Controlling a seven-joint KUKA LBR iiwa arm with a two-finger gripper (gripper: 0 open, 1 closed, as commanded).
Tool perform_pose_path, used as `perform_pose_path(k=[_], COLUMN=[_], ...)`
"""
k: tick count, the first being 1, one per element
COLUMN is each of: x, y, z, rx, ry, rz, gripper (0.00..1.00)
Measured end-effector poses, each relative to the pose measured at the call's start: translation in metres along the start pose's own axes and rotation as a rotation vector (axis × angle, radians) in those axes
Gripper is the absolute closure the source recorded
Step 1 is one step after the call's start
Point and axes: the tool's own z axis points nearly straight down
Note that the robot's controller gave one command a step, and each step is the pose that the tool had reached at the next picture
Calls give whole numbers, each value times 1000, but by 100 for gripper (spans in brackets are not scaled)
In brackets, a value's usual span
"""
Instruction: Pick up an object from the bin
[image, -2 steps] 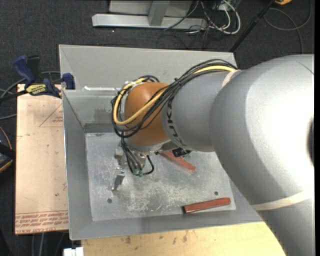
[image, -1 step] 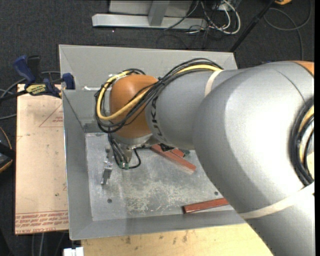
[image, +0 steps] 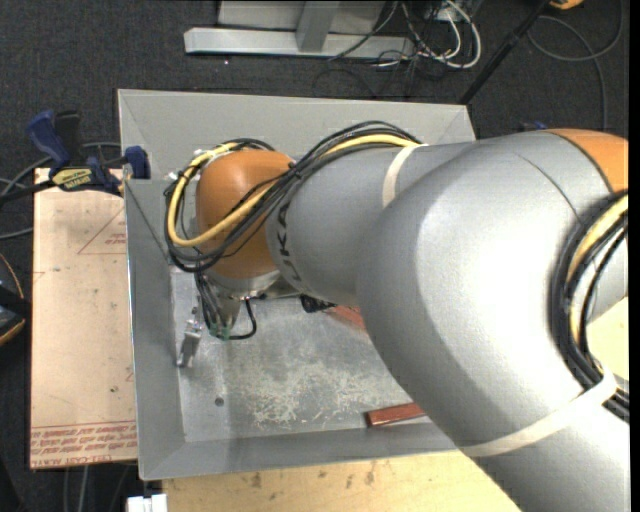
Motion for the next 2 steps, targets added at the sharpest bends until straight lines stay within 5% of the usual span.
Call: perform_pose_path(k=[1, 2], x=[-3, -25], y=[-45, -54], z=[-1, 0], rx=[-7, 4], ry=[0, 8], rz=[-253, -386], gripper=[0, 0])
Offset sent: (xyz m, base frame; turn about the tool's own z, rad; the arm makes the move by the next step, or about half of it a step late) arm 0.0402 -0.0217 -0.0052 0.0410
